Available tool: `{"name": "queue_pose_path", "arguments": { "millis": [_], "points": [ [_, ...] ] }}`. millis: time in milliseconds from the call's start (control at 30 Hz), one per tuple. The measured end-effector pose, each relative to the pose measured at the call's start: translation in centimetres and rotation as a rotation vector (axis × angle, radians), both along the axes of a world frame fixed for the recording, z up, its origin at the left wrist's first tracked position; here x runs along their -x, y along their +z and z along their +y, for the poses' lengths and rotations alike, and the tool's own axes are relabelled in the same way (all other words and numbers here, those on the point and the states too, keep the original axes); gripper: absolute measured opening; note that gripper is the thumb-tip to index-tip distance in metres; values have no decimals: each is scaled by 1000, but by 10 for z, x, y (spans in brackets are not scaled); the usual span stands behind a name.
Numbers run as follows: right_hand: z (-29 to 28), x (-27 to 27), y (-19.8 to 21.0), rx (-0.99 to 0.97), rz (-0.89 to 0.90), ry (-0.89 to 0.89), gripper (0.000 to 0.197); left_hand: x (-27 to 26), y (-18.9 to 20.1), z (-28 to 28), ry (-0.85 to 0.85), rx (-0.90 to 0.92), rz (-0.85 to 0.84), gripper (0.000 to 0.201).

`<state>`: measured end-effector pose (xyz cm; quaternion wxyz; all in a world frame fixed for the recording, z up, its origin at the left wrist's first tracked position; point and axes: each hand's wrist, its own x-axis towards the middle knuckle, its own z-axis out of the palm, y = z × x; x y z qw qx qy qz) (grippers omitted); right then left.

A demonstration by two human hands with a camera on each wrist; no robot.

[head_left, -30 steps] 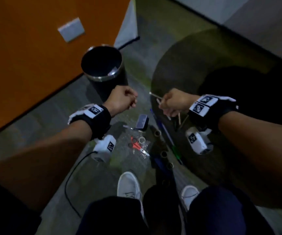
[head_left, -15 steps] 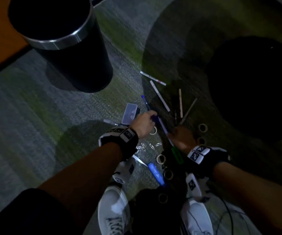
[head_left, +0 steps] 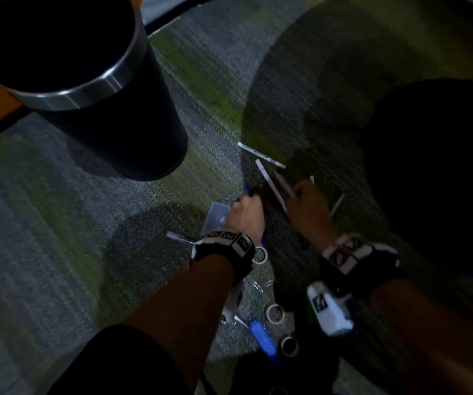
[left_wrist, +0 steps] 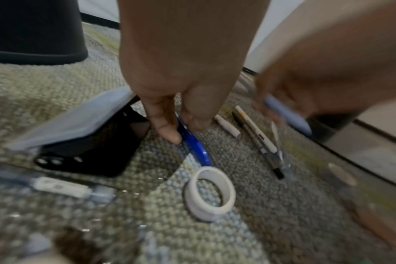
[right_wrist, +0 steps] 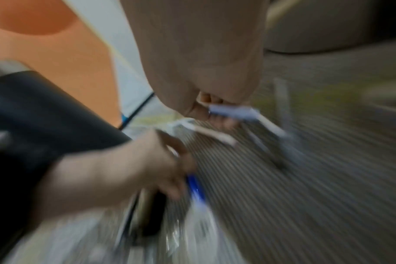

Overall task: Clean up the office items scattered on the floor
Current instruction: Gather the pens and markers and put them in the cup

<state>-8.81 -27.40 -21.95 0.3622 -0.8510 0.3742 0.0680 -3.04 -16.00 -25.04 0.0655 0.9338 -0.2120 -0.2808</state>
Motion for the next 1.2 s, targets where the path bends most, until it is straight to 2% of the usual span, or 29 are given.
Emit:
{"name": "queue_pose_path", "arguments": {
  "millis": [100,200,233,367,467,533,633,733,800,867,967,1033,1100,1167,1200],
  "points": [
    [-10,-55,-4,62,10,114,20,-1,-2,-2,132,48,3,30],
    [-14,-96,-11,233,72,259,47,-4,-3,-4,231,106,57,47],
    [-15,-106,-17,292,103,310,47,-5,-3,-3,252,119,78,52],
    [-19,-123,-39,370,158,407,38,-11,-9,4,401,248,244,51],
    [-27,-127,-42,253,170,431,23,-14,-15,4,455,316,296,45],
    [-44,-121,-36,83,124,345,21,-15,-19,0,464,321,298,39],
    [-76,-87,-18,-68,-26,91,16,-20,-24,-11,419,366,265,32],
    [-101,-32,-6,-272,-92,-139,13,-23,-28,-29,373,413,200,45],
    [-111,1,-9,-354,-46,-310,17,-23,-28,-37,375,373,175,54],
    [-111,25,-19,-304,70,-411,27,-18,-29,-41,369,339,175,50],
    [-105,44,-37,-240,192,-430,36,-11,-34,-45,310,289,210,36],
    [-96,46,-44,-184,259,-335,32,-13,-33,-41,317,296,216,31],
    [-87,46,-54,-43,299,-208,27,-17,-31,-39,370,329,212,27],
    [-78,46,-63,110,330,-84,41,-20,-30,-40,386,319,207,41],
    [-76,45,-66,135,335,-71,42,-19,-29,-42,379,297,195,50]
  ]
}}
